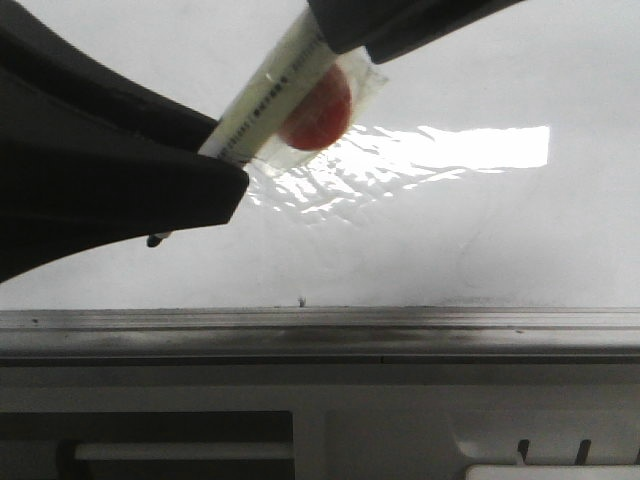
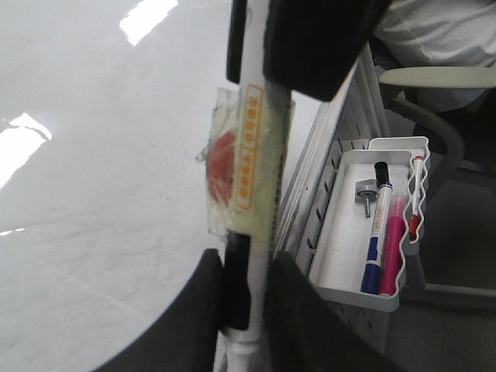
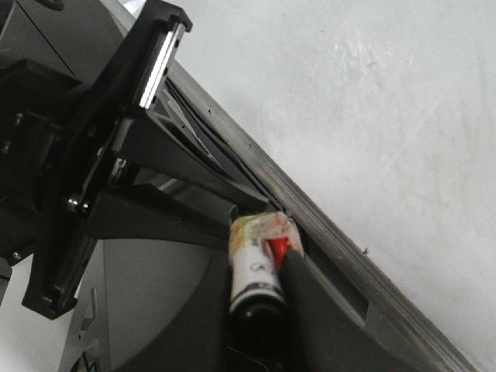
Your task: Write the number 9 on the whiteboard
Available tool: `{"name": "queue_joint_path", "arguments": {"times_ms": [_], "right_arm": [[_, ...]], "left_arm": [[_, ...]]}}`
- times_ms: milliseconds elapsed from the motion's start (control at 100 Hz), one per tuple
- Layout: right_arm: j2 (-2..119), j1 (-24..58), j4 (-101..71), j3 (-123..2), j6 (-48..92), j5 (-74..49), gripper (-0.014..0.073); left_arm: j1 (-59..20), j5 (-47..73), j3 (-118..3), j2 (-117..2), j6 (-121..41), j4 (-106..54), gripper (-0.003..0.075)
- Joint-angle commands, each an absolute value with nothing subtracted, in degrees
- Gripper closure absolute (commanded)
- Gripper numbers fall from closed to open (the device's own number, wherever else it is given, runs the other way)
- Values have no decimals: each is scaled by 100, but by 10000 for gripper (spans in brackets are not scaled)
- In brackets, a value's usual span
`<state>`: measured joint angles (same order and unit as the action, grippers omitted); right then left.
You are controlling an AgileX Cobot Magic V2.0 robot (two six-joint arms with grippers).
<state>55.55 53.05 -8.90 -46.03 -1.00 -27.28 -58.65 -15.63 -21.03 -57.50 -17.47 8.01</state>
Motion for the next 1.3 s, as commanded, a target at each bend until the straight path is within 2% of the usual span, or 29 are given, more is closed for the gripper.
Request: {"name": "queue_joint_path", "arguments": {"times_ms": [0, 90, 160, 450, 640, 1050, 1290], "right_arm": [[5510, 5270, -724, -4796, -42, -2342, 670], [5510, 5270, -724, -4796, -42, -2342, 670], [5510, 5270, -724, -4796, -42, -2342, 670], [5433, 5236, -700, -4796, -58, -2380, 670], [5435, 4802, -700, -5011, -246, -2525, 670], [5901, 3584, -700, -6031, -257, -3306, 659], [6384, 3206, -700, -6293, -257, -3191, 659]], "left_arm": [[-5913, -2080, -2290, -5689, -1654, 723, 597], [-5913, -2080, -2290, -5689, -1654, 723, 479], [-5913, -2080, -2290, -5649, -1654, 665, 433], [-5752, -1957, -2290, -4444, -1654, -421, 439], [-5511, -1907, -2290, -3761, -1654, -1168, 439], [-5376, -1844, -2290, -3683, -1654, -1167, 439], [-5376, -1844, -2290, -3683, -1654, -1319, 439]]}}
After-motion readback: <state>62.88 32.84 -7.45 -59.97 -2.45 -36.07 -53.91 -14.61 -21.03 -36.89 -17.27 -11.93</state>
